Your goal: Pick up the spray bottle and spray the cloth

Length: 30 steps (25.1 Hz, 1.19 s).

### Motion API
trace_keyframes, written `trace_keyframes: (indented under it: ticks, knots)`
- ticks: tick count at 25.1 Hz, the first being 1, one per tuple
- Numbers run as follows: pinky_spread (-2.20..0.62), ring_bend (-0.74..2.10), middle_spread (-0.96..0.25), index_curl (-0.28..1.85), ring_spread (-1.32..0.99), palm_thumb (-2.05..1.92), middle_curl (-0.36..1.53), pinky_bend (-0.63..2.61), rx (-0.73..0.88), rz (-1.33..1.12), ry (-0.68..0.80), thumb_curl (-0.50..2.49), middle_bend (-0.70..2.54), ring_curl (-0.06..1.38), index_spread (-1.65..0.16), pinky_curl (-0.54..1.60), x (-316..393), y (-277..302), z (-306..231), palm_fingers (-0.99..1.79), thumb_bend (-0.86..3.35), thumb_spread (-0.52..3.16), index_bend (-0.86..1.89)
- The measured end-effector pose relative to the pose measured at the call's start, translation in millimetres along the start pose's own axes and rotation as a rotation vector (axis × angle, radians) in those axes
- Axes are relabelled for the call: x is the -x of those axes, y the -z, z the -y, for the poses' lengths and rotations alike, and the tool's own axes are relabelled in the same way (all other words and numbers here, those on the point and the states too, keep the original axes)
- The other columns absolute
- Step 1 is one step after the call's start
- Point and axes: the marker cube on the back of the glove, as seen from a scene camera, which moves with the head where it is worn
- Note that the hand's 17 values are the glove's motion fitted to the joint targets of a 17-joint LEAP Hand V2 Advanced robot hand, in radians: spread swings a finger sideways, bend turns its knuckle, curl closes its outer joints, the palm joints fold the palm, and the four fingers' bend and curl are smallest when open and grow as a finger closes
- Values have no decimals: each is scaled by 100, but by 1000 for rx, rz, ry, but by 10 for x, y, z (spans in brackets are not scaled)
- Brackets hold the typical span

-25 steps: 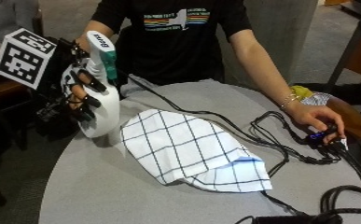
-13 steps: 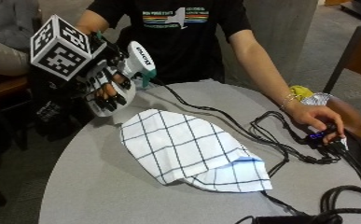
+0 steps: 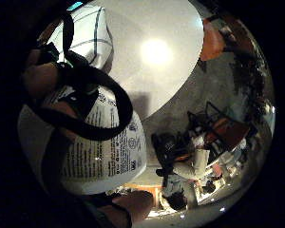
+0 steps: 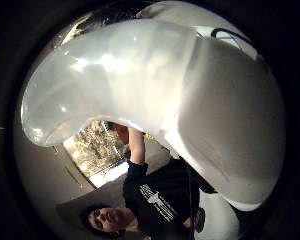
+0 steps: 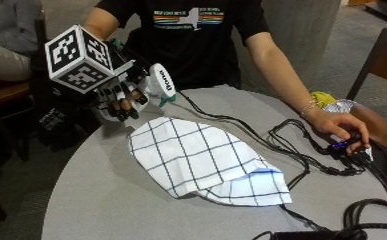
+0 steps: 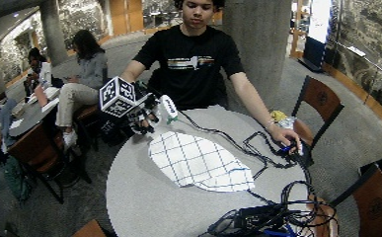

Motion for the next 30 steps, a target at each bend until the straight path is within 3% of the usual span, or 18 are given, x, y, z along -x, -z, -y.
trace_keyframes:
  ticks: [10,18,23,30]
  knots:
    - [21,29,1,48,8,98,36,42,93,-45,-51,70,16,36,-18,31,64,-51,2,104,-3,50,16]
    - [21,30,2,48,9,98,36,43,28,0,-13,71,16,37,-18,32,108,-21,-33,103,-3,51,15]
    - [22,30,2,48,9,98,36,43,-165,146,188,72,16,37,-17,32,292,18,-239,103,-3,52,15]
    - [21,30,1,49,8,97,36,43,-418,454,605,72,16,37,-18,32,965,-205,-481,105,-3,50,17]
